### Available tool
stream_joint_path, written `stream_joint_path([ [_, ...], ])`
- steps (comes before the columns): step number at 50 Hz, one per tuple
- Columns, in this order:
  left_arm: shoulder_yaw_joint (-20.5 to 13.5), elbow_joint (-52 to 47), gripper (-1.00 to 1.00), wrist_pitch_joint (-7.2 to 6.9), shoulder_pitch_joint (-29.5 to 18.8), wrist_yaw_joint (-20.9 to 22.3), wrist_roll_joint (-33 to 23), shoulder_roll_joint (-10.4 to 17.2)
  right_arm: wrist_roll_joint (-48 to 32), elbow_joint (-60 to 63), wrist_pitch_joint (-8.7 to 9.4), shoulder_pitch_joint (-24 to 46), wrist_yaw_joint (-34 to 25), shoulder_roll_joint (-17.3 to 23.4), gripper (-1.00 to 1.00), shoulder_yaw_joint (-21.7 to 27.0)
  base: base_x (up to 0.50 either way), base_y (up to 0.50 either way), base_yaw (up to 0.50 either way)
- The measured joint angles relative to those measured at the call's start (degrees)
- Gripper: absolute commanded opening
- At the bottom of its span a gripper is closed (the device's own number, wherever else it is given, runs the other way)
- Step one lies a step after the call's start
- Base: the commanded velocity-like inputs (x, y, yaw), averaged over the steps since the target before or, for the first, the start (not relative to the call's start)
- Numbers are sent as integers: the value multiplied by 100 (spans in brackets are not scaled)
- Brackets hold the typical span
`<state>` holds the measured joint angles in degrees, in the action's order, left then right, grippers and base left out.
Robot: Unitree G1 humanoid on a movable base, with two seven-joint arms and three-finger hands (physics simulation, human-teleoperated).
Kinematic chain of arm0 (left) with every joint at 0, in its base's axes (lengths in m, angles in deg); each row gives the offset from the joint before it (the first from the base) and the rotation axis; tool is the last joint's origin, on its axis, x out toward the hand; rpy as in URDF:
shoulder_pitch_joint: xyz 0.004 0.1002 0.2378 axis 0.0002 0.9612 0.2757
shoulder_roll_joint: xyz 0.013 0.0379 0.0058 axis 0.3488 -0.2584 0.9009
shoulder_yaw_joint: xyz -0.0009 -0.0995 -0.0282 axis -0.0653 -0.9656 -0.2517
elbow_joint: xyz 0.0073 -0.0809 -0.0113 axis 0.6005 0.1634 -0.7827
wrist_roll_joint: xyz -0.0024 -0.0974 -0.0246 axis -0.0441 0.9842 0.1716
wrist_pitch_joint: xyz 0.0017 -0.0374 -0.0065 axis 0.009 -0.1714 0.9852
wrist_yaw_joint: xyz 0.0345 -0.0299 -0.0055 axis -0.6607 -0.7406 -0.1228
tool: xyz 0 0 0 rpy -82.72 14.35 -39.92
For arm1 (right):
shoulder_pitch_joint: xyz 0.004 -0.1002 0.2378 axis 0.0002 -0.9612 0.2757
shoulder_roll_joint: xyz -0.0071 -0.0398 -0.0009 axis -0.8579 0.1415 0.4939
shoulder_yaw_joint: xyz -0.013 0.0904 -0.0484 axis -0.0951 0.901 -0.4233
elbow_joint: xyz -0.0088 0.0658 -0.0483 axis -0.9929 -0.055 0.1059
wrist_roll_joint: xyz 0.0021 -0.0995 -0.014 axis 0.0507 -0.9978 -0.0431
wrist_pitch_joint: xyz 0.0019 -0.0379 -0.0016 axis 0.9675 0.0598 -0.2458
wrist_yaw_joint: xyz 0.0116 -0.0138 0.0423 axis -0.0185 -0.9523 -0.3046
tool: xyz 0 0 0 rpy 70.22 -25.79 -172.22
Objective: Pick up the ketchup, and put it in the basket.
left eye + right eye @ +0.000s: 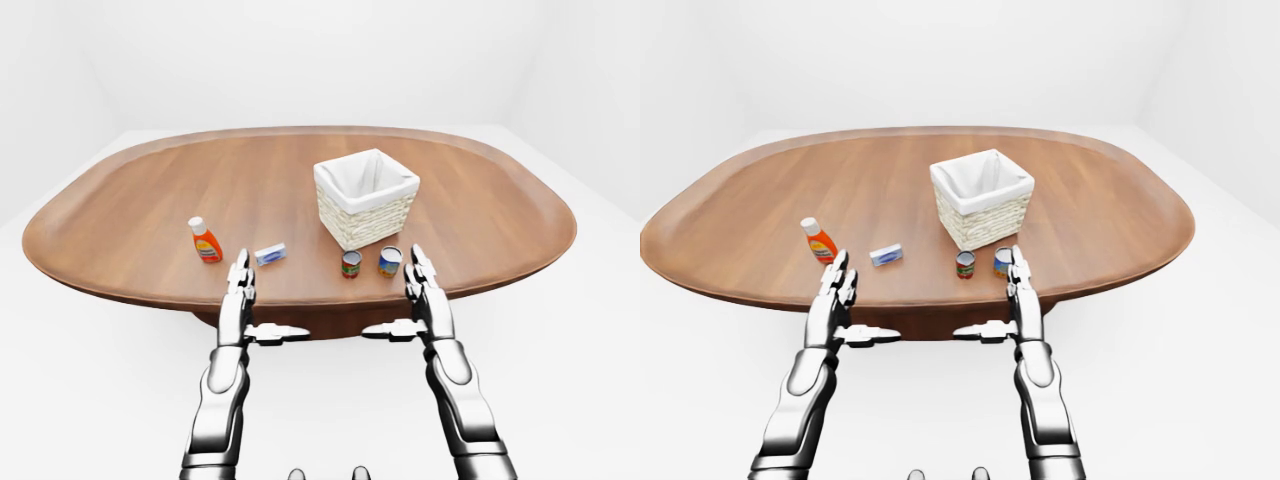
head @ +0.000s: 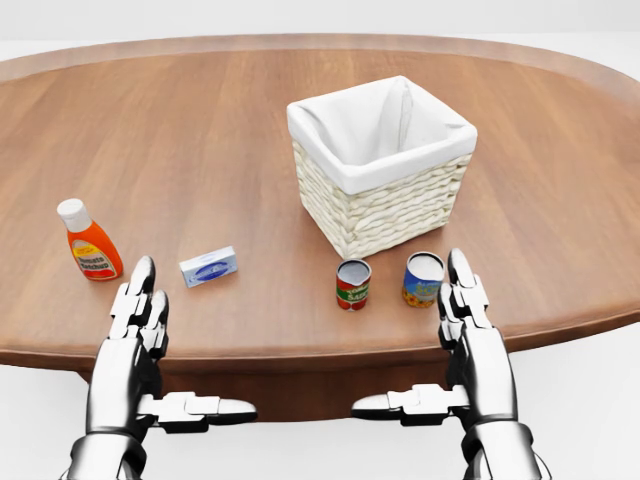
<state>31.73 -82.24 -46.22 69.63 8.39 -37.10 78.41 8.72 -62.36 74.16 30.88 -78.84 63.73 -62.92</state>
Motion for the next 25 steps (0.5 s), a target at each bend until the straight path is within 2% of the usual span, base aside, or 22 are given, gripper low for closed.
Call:
stream_joint_path([
  [14, -83, -180, 100, -73, 89, 119, 32, 44, 61, 79, 15, -47, -123, 33, 100, 65, 0, 0, 0],
  [25, -103, -1408, 100, -415, 713, 298, 151, 23, -103, 998, 279, -491, -53, -16, 100, -122, 0, 0, 0],
])
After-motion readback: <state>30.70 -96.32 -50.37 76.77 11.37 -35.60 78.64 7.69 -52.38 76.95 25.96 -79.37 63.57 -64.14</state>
